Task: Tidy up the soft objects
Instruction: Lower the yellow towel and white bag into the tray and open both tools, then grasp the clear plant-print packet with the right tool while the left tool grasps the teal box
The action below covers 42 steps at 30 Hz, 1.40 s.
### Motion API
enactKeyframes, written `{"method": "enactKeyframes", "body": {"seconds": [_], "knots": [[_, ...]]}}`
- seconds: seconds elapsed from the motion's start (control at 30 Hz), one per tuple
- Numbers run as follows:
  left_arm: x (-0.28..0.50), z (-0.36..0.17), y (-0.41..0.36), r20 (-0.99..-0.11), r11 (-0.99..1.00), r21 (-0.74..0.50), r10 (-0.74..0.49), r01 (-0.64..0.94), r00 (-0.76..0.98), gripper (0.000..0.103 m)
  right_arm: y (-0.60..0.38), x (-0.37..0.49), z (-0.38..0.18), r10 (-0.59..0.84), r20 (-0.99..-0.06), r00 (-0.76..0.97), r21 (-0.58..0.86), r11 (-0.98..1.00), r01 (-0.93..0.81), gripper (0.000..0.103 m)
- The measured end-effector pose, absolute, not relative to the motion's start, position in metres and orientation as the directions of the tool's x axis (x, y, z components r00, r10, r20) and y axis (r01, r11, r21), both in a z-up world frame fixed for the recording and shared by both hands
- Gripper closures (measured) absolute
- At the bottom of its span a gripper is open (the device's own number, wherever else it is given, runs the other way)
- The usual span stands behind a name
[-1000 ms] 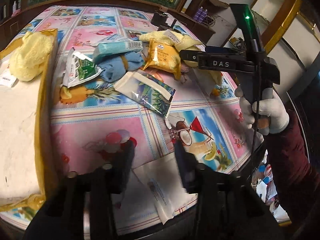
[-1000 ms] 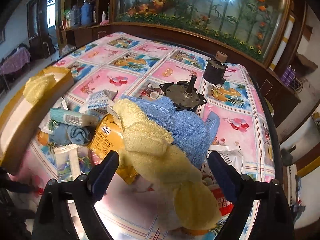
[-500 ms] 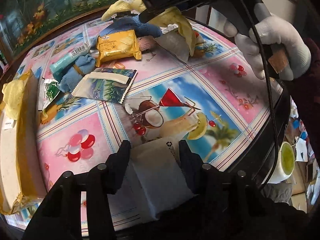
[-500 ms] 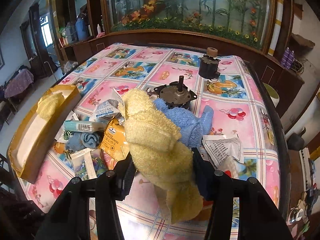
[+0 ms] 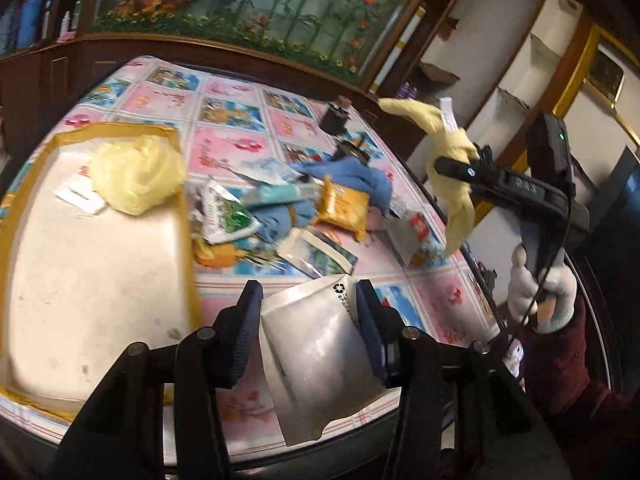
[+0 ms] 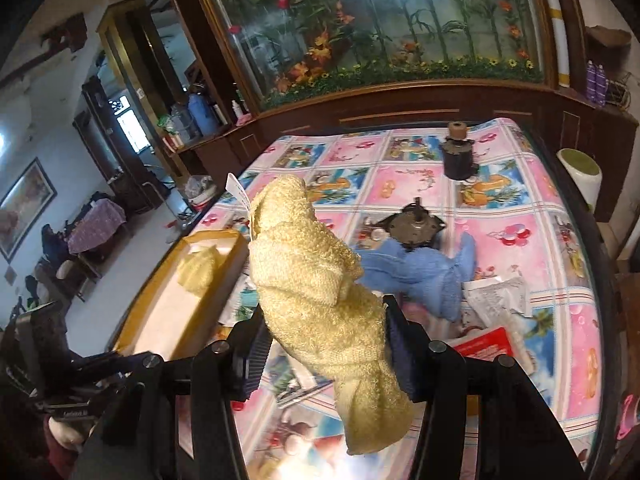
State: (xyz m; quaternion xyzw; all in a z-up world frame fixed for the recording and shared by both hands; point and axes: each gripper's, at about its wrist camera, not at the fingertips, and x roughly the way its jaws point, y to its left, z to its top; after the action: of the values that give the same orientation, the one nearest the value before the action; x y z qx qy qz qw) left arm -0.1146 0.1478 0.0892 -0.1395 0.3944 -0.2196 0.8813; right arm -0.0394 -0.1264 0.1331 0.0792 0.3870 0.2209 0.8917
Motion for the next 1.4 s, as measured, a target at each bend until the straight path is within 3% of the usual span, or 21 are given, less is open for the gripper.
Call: {"method": "enactKeyframes", "body": {"seconds": [0.23, 0.53, 0.7, 0.8, 0.87, 1.07, 1.2, 1.33, 1.4], "knots": [[-0.080, 0.090, 0.231, -0.679, 0.939, -0.333, -0.304, 0.089, 0.668, 0.057, -0.041, -0.017, 0.134, 0.685, -0.613, 0.394, 0.540, 0.727, -0.425, 0.049], [-0.001, 0.055, 0.286, -0.727, 0.940, -0.335, -0.215, -0.064, 0.652, 0.055, 0.088, 0.028, 0.086, 0.821, -0.553, 0.145, 0.748, 0.565, -0.348, 0.049], [0.011, 0.035, 0.301, -0.765, 0.928, -0.334, -0.163, -0.166, 0.623, 0.047, 0.150, 0.050, 0.057, 0.760, -0.642, 0.104, 0.691, 0.631, -0.353, 0.048], [-0.003, 0.035, 0.312, -0.777, 0.913, -0.339, -0.134, -0.229, 0.615, 0.052, 0.168, 0.062, 0.045, 0.760, -0.644, 0.089, 0.697, 0.630, -0.343, 0.046], [-0.018, 0.039, 0.321, -0.748, 0.881, -0.415, -0.187, -0.228, 0.637, 0.042, 0.178, 0.068, 0.044, 0.730, -0.674, 0.116, 0.656, 0.663, -0.361, 0.046], [-0.052, 0.060, 0.323, -0.671, 0.861, -0.475, -0.222, -0.180, 0.708, 0.041, 0.193, 0.077, 0.028, 0.705, -0.698, 0.126, 0.626, 0.687, -0.370, 0.045], [-0.073, 0.069, 0.320, -0.638, 0.858, -0.484, -0.215, -0.168, 0.740, 0.037, 0.175, 0.065, 0.043, 0.759, -0.642, 0.106, 0.679, 0.628, -0.381, 0.044], [-0.089, 0.080, 0.307, -0.620, 0.873, -0.467, -0.211, -0.140, 0.756, 0.036, 0.133, 0.039, 0.084, 0.752, -0.623, 0.216, 0.613, 0.641, -0.463, 0.043], [-0.094, 0.084, 0.299, -0.613, 0.879, -0.462, -0.224, -0.114, 0.758, 0.035, 0.098, 0.026, 0.101, 0.730, -0.612, 0.305, 0.563, 0.673, -0.479, 0.037]]}}
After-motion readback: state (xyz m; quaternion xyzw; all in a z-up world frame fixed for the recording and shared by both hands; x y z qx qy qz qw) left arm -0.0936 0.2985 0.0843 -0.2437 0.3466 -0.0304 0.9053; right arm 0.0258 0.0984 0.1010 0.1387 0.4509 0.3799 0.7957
